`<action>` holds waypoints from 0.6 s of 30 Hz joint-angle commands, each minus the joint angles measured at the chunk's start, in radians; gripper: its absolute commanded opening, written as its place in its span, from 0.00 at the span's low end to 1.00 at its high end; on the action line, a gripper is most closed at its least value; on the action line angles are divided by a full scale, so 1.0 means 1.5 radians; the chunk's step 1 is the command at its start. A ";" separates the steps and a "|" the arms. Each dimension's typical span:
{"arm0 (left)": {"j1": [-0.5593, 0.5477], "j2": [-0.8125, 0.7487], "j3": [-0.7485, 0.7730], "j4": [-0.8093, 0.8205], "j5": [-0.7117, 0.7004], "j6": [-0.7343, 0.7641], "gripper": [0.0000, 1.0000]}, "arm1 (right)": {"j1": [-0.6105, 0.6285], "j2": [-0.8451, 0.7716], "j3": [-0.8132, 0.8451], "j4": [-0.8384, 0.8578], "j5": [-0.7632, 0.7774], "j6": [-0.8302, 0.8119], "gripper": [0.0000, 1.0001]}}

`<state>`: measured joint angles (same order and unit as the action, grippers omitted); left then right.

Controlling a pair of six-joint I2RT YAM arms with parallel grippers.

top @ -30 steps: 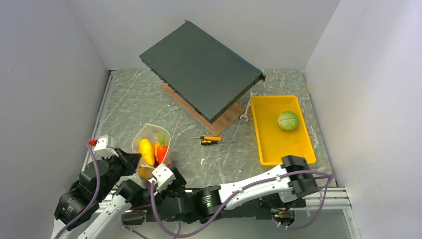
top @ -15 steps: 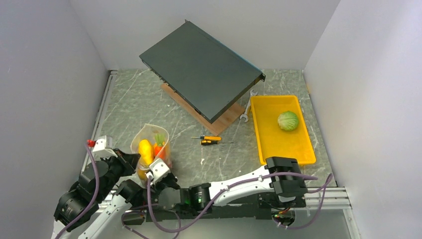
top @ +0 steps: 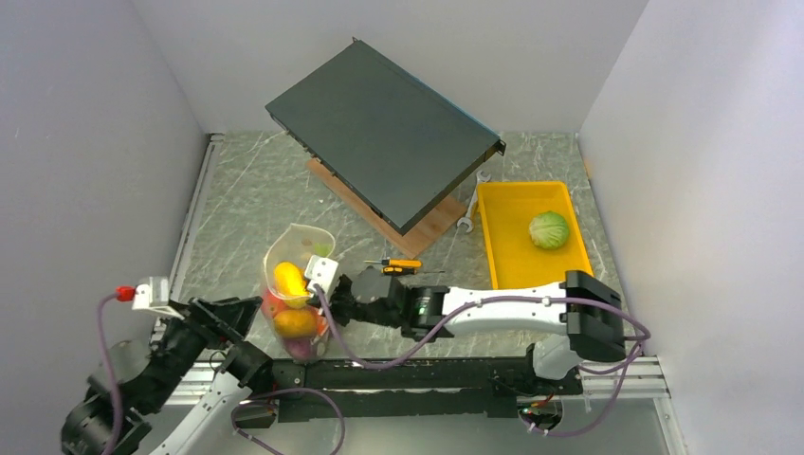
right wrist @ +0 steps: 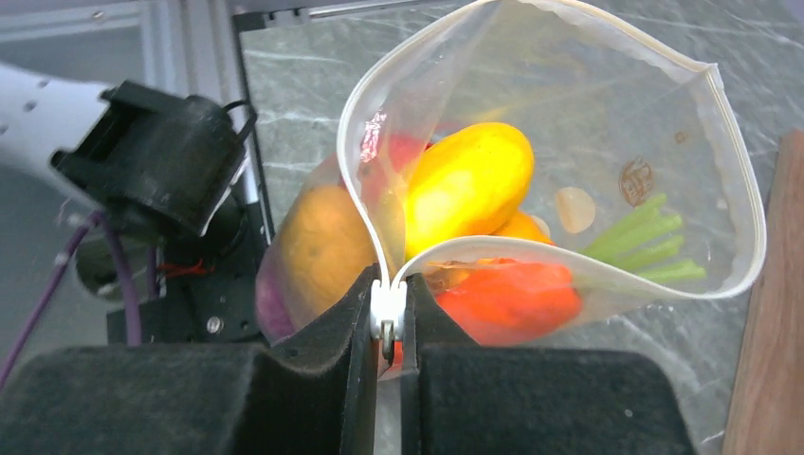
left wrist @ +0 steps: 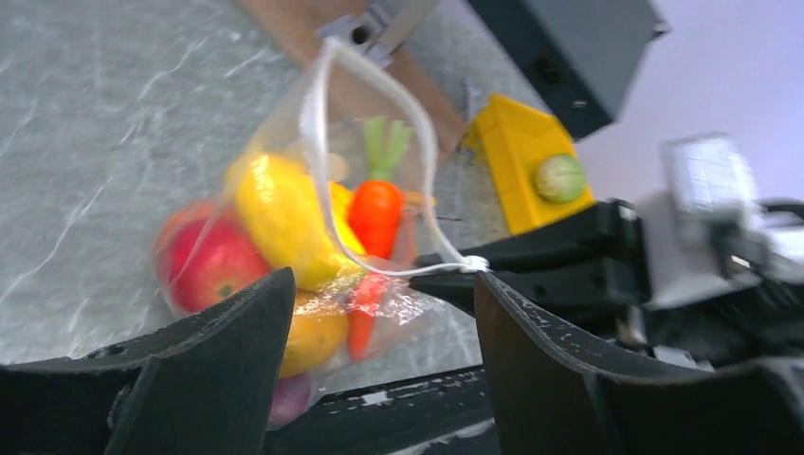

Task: Place the food in the zip-top bag and seal the zipper
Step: Adjust the zipper food storage bag at the center of the board.

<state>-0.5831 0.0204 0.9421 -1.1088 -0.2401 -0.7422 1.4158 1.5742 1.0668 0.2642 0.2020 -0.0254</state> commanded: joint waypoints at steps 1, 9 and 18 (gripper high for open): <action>0.003 0.079 0.094 0.054 0.118 0.071 0.75 | -0.054 -0.068 0.019 -0.083 -0.246 -0.078 0.00; 0.003 0.261 0.092 0.152 0.345 0.189 0.65 | -0.147 -0.116 0.033 -0.160 -0.358 -0.096 0.00; 0.002 0.315 0.033 0.245 0.464 0.359 0.64 | -0.180 -0.156 -0.029 -0.183 -0.432 -0.089 0.00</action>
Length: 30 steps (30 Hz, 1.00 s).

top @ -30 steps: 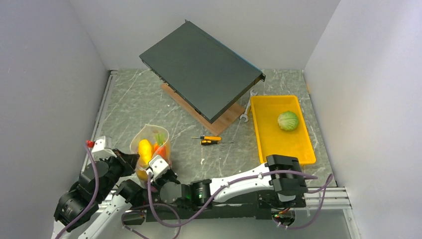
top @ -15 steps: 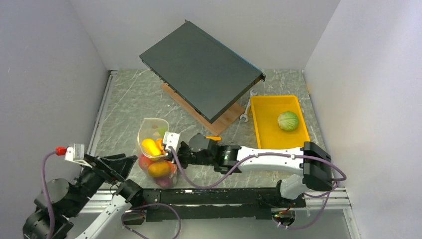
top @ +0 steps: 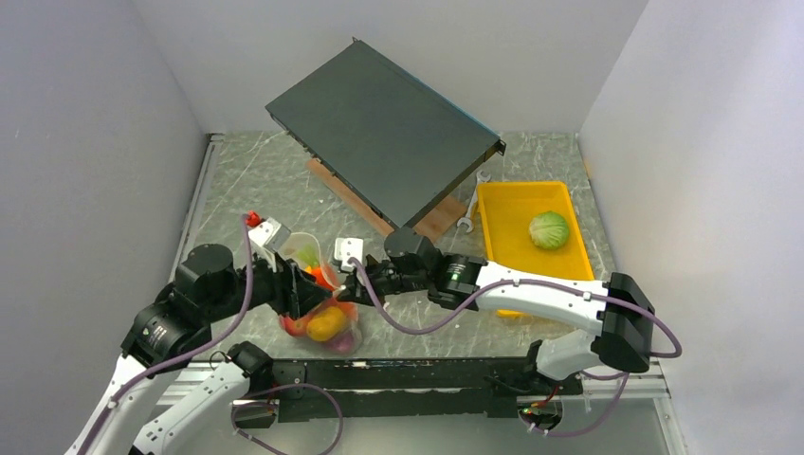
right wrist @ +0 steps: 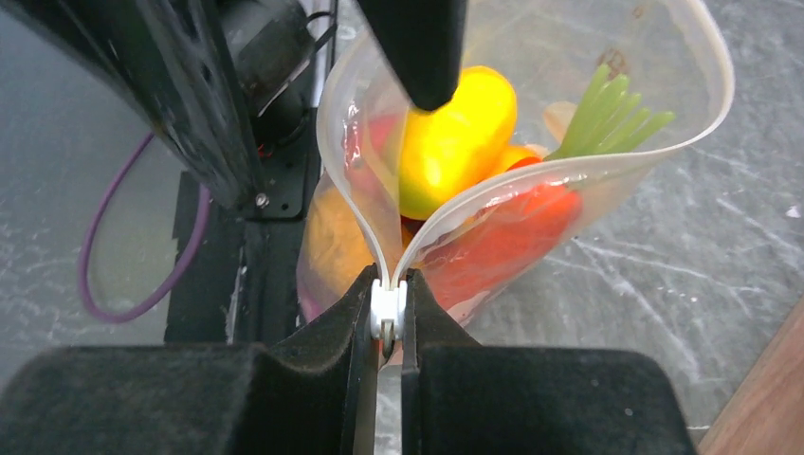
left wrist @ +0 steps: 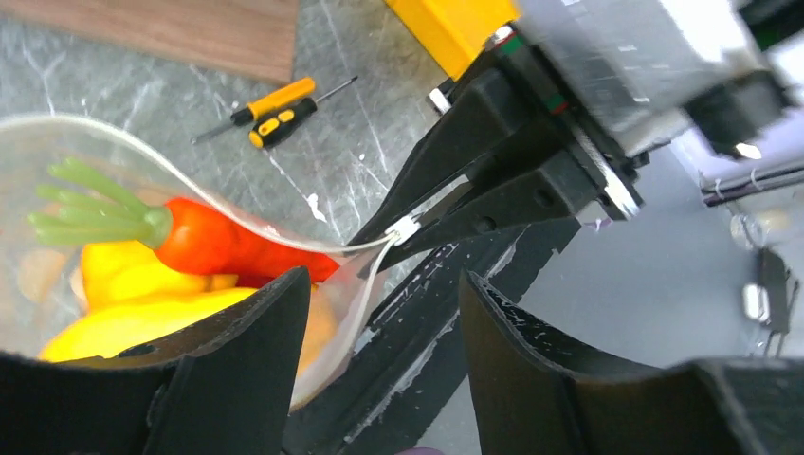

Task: Place the food in the zip-top bag and seal the zipper
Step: Adjust the zipper food storage bag at the center of the board.

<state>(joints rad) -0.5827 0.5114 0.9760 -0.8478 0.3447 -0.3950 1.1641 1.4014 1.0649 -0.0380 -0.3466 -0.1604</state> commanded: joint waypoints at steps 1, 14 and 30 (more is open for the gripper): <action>0.002 -0.016 0.005 0.074 0.078 0.168 0.66 | -0.015 -0.048 -0.036 0.022 -0.073 0.007 0.00; 0.002 0.009 -0.087 0.170 0.292 0.447 1.00 | -0.018 -0.055 -0.035 0.016 -0.094 0.019 0.00; 0.001 0.037 -0.166 0.137 0.176 0.475 0.35 | -0.018 -0.071 -0.047 0.022 -0.036 0.024 0.05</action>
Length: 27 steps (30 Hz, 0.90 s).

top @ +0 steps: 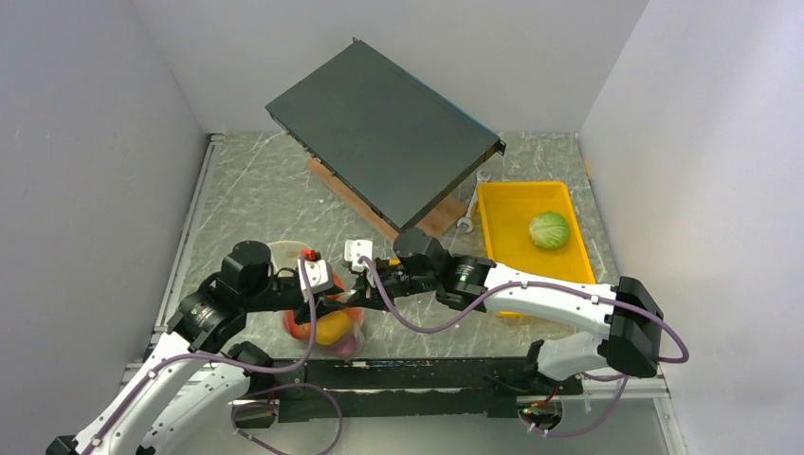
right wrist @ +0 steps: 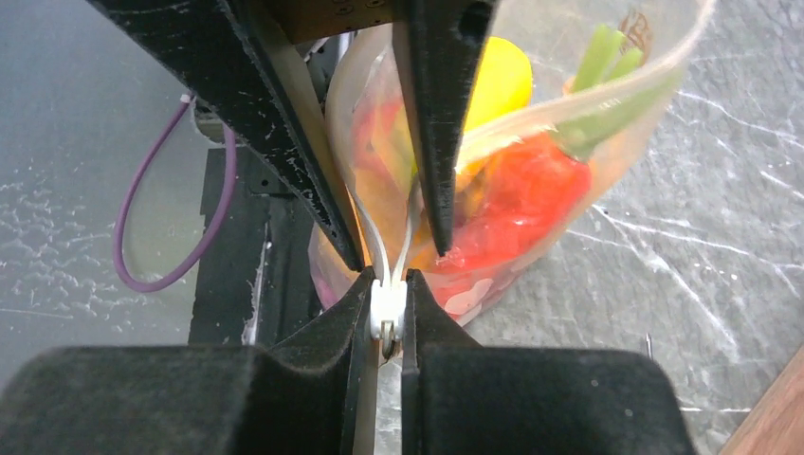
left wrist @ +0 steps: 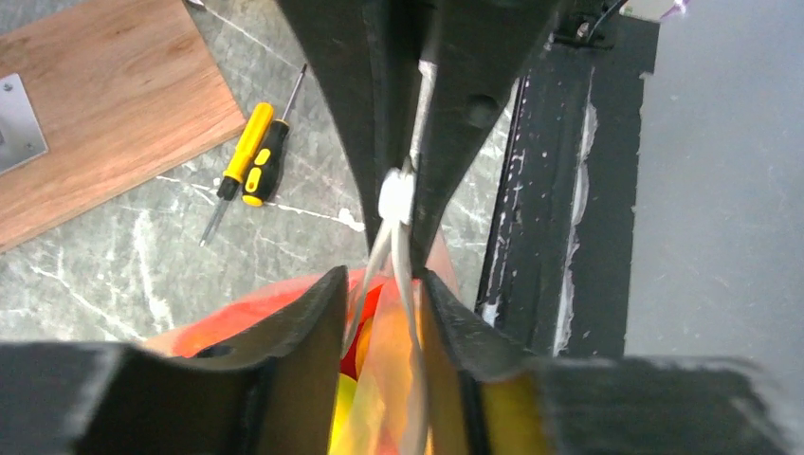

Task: Place the food in the zip-top bag and seal the zipper
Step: Adjust the zipper food storage bag at the center of the board, then zip the zipper food storage bag at the center of the board.

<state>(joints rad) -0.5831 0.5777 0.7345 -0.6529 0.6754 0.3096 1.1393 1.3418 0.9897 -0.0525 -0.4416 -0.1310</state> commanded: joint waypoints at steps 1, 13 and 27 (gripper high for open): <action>0.001 -0.011 -0.005 0.008 -0.057 -0.002 0.26 | -0.002 -0.040 -0.004 0.047 0.046 0.013 0.08; 0.000 -0.105 -0.031 0.039 -0.096 -0.130 0.00 | -0.003 -0.041 -0.082 0.181 0.062 0.192 0.50; 0.000 -0.136 -0.032 0.049 -0.076 -0.180 0.00 | -0.004 -0.040 -0.118 0.306 0.020 0.188 0.24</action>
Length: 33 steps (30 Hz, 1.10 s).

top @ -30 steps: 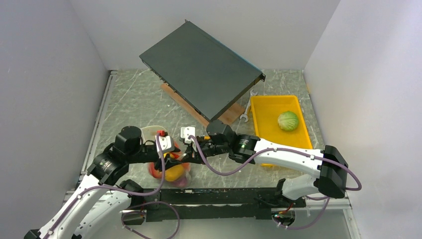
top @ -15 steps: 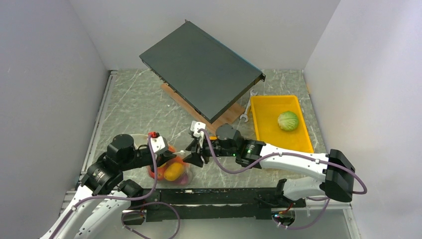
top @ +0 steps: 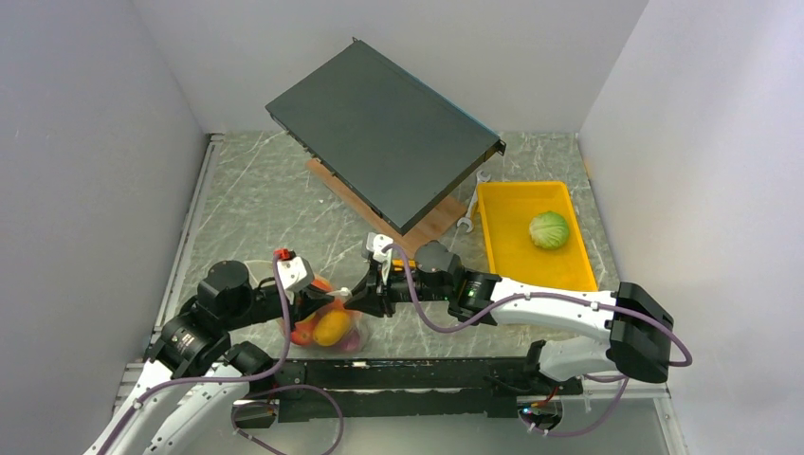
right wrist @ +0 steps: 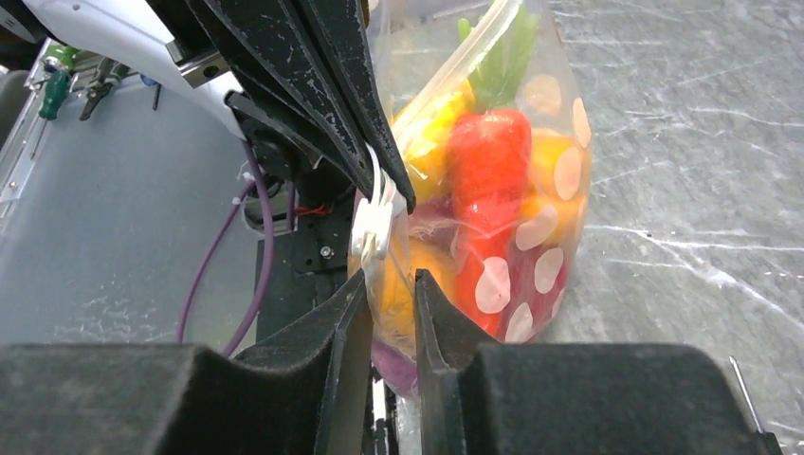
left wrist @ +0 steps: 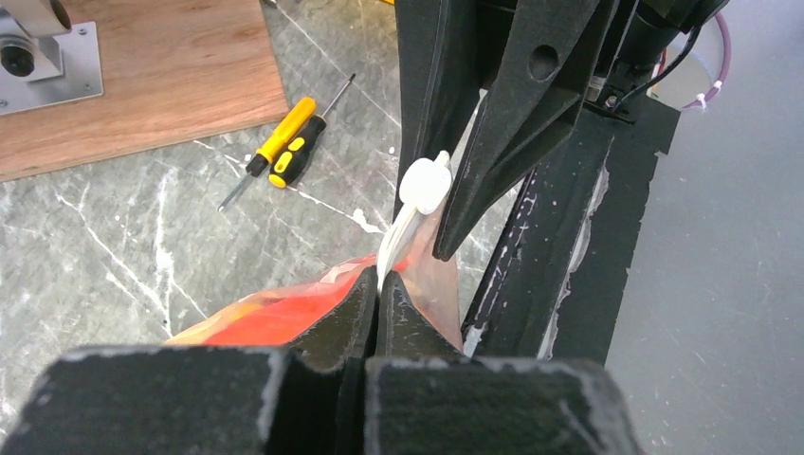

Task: Place the food in the zip-top bag and seal the zipper
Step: Zip the zipper food storage bag at the center of the board.

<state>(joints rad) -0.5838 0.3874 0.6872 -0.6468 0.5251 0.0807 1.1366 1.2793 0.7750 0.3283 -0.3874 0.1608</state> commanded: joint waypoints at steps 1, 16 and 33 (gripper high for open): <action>0.001 -0.008 0.000 0.046 0.025 -0.030 0.00 | -0.002 0.006 0.030 0.052 -0.018 -0.008 0.25; 0.001 0.005 0.025 0.066 0.070 -0.111 0.48 | -0.001 0.008 0.016 0.086 -0.021 0.000 0.00; 0.001 0.158 0.111 0.047 0.207 -0.071 0.61 | -0.001 -0.014 0.004 0.082 -0.068 -0.020 0.00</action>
<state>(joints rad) -0.5838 0.5892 0.8078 -0.5564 0.7414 -0.0887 1.1366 1.3121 0.7784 0.3901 -0.4538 0.1558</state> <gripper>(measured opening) 0.595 0.007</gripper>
